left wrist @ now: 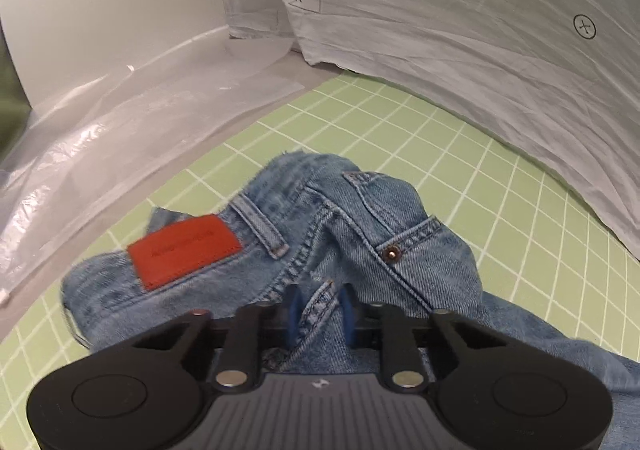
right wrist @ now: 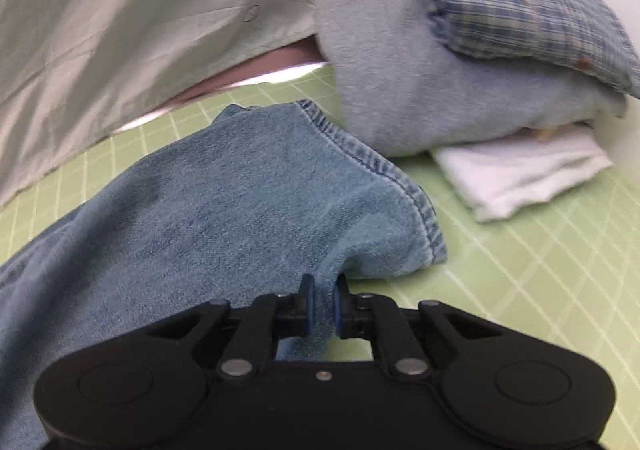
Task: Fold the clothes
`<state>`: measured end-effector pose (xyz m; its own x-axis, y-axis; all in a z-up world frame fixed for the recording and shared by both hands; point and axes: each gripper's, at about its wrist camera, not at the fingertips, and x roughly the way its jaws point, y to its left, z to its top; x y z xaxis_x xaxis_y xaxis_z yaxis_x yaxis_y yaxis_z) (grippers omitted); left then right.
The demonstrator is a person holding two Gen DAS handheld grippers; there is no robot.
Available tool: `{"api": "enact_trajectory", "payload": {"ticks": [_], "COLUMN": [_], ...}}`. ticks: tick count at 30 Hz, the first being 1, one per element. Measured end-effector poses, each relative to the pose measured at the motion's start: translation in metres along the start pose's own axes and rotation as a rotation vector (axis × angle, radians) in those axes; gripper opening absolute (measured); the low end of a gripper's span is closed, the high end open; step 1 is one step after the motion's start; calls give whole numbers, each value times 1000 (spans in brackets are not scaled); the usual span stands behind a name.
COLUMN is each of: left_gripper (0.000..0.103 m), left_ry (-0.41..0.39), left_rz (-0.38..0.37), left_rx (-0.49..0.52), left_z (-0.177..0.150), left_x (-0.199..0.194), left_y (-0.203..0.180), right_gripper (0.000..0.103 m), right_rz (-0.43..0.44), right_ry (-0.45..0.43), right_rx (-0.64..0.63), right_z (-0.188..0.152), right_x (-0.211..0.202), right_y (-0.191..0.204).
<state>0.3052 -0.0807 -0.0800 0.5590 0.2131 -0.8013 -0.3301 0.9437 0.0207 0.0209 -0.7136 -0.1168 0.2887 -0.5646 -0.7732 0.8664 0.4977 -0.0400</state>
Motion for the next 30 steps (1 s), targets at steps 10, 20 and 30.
{"api": "enact_trajectory", "payload": {"ticks": [10, 20, 30], "left_gripper": [21, 59, 76], "left_ry": [30, -50, 5], "left_rz": [-8, -55, -149], "left_rx": [61, -15, -114], "left_z": [-36, -9, 5], "left_x": [-37, -55, -24], "left_y": [52, 73, 58], "right_gripper": [9, 62, 66], "right_rz": [-66, -139, 86], "right_ry": [61, -75, 10], "right_rx": [-24, -86, 161], "right_z": [-68, -48, -8], "right_x": [-52, -80, -33], "right_y": [-78, -66, -11]}}
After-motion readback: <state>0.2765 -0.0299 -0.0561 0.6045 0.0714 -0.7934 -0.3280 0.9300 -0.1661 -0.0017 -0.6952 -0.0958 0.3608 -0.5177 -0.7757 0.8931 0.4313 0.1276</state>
